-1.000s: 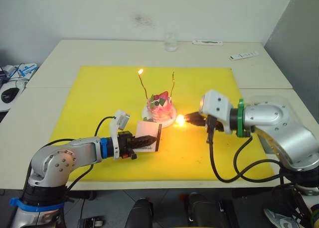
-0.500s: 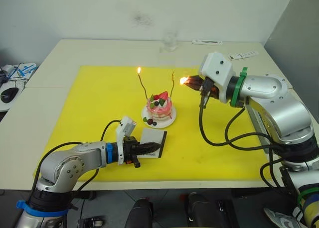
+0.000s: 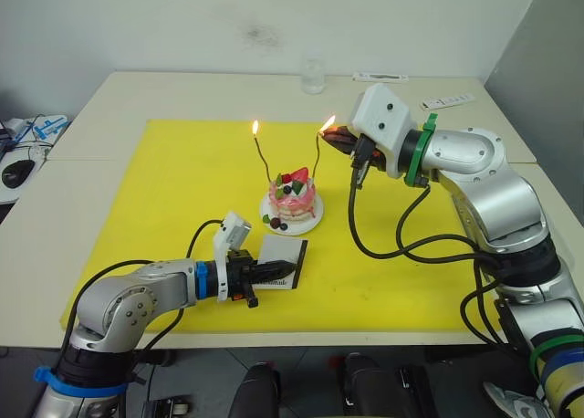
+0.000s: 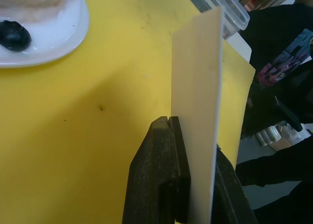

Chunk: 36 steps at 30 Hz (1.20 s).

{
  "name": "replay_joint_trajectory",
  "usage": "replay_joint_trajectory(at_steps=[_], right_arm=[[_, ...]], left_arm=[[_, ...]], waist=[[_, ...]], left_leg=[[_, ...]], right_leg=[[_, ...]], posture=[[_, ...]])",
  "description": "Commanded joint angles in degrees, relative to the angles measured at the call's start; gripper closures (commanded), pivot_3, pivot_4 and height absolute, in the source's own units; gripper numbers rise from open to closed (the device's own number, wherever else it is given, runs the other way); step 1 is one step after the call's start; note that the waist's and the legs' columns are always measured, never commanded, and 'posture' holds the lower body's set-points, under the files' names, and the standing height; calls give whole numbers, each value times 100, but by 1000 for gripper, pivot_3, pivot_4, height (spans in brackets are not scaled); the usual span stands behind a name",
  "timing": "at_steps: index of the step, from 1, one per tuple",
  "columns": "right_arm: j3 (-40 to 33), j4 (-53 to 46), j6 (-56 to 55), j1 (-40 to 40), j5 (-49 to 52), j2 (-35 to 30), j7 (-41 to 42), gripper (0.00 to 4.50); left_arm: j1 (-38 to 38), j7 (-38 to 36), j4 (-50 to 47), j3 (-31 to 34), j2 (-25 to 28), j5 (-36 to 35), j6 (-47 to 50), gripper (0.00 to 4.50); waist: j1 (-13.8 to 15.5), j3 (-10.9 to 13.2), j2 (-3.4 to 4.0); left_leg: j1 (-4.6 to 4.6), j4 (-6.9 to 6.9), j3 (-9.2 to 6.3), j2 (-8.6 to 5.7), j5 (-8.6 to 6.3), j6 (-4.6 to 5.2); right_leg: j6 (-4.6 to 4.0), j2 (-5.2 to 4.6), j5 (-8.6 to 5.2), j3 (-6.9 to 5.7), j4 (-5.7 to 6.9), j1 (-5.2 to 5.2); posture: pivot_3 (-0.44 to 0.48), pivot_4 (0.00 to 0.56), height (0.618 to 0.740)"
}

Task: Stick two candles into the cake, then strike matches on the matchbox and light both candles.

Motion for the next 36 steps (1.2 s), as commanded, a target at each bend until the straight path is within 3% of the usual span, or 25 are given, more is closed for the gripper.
replay_joint_trajectory(at_steps=[1,36], right_arm=[[-39,-125,-120,-170,-61,21,24,4468],[-48,-218,-183,-66,-173,-27,139,4468]], left_arm=[[-80,-56,-72,29,-28,14,-40,4500],[-162,-18,-53,33,-153,6,43,4500]], waist=[[0,0,0],[0,0,0]], left_leg=[[0,0,0,0,0,0],[0,0,0,0,0,0]], right_leg=[[0,0,0,0,0,0],[0,0,0,0,1,0]], posture=[[0,150,740],[0,150,740]])
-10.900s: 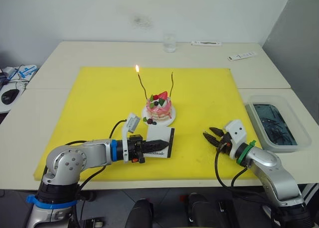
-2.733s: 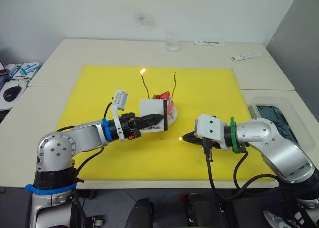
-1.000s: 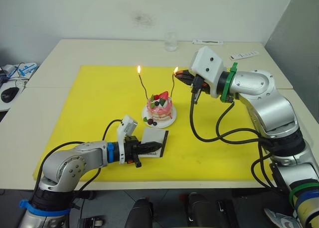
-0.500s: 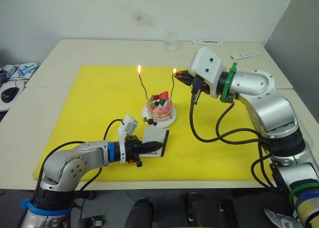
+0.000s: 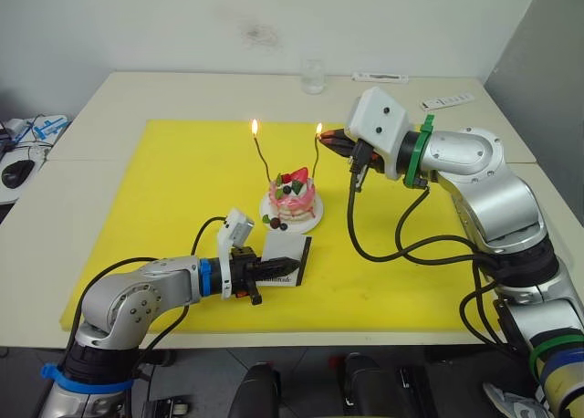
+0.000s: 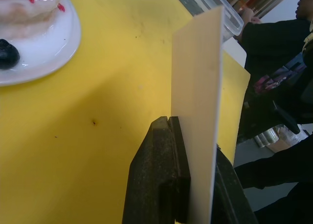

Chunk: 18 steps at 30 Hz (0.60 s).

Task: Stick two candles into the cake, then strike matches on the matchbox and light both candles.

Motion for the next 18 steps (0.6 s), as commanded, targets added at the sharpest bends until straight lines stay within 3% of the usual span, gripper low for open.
replay_joint_trajectory(at_steps=[1,18], right_arm=[[-72,-209,-92,-65,-61,-32,-8,4468],[-105,-220,-74,-9,-95,-55,6,4468]], left_arm=[[-58,-17,-60,33,-29,-18,11,4500],[-100,-32,-29,40,-33,-28,27,4500]], waist=[[0,0,0],[0,0,0]], left_leg=[[0,0,0,0,0,0],[0,0,0,0,0,0]], right_leg=[[0,0,0,0,0,0],[0,0,0,0,0,0]], posture=[[0,150,740],[0,150,740]])
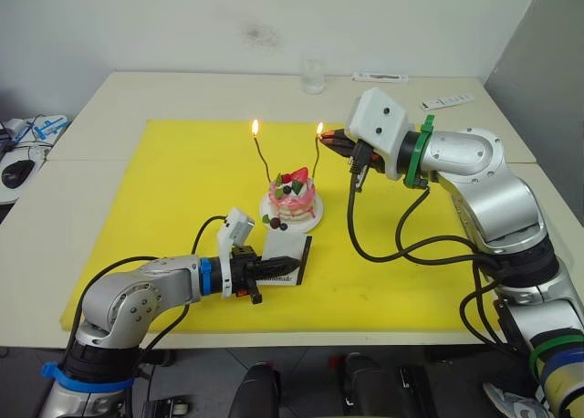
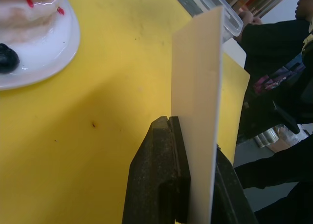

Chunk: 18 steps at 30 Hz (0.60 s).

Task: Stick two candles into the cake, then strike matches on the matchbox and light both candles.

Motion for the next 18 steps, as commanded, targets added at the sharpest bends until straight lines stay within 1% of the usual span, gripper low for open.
replay_joint_trajectory(at_steps=[1,12,18], right_arm=[[-105,-214,-72,-14,-27,-56,5,4468],[-203,-274,-63,106,-59,-209,3,4468],[-519,-583,177,401,35,-520,-25,4468]], left_arm=[[-61,-31,-36,40,-27,-27,15,4500],[-62,-5,-47,52,-71,-45,40,4500],[-94,1,-27,73,-130,-51,85,4500]], waist=[[0,0,0],[1,0,0],[4,0,0]], left_leg=[[0,0,0,0,0,0],[0,0,0,0,0,0],[-1,0,0,-1,0,0]], right_leg=[[0,0,0,0,0,0],[0,0,0,0,0,0],[1,-1,0,0,-1,1]], posture=[[0,150,740],[0,150,740],[0,150,740]])
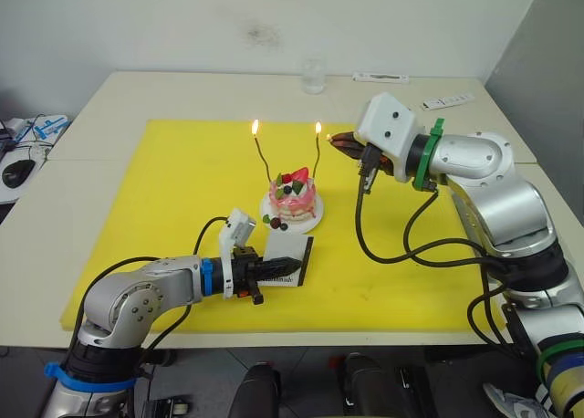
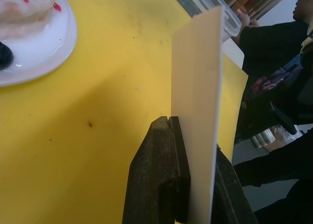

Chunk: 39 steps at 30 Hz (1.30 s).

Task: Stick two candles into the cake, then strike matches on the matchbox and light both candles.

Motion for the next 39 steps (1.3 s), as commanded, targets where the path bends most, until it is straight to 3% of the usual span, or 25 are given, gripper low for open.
replay_joint_trajectory(at_steps=[1,6,12,18,26,29,39], right_arm=[[-431,-410,154,170,70,-232,-41,4468],[-1161,-886,628,971,65,-736,-222,4468],[-2876,-1287,1367,2330,-118,-1102,-900,4468],[-4107,-1359,1760,3446,-128,-913,-1413,4468],[-4635,-1280,2146,4154,108,-446,-1766,4468],[-4653,-1289,2249,4246,154,-359,-1865,3812],[-4598,-1380,2084,4145,340,-347,-2061,324]], left_arm=[[-77,-2,-40,69,-35,-52,2,4500],[-88,91,-87,95,-187,-155,73,4500],[-65,202,-125,75,-412,-234,180,4500],[-147,137,14,-102,-589,-145,127,4500],[-265,114,141,-253,-770,-61,58,4500],[-250,105,138,-252,-776,-56,48,4500],[-206,230,98,-116,-825,-153,108,4500]], waist=[[1,0,0],[13,0,0],[24,0,0],[7,-1,1],[-5,-3,4],[-7,-3,6],[-6,-4,6]], left_leg=[[0,0,0,0,0,0],[-1,1,0,0,0,0],[-4,4,2,-4,0,0],[6,4,6,-4,0,0],[22,8,19,-5,5,8],[23,7,22,-5,5,8],[25,5,27,-5,5,8]], right_leg=[[1,0,0,0,0,0],[4,0,-2,-1,-1,2],[9,-2,-1,3,-2,1],[21,0,-9,8,1,8],[3,3,-10,26,2,15],[3,3,-10,31,2,15],[3,3,-10,35,0,14]], posture=[[0,150,740],[0,150,740],[0,150,740],[0,150,740],[0,150,740],[0,150,740],[0,150,740]])
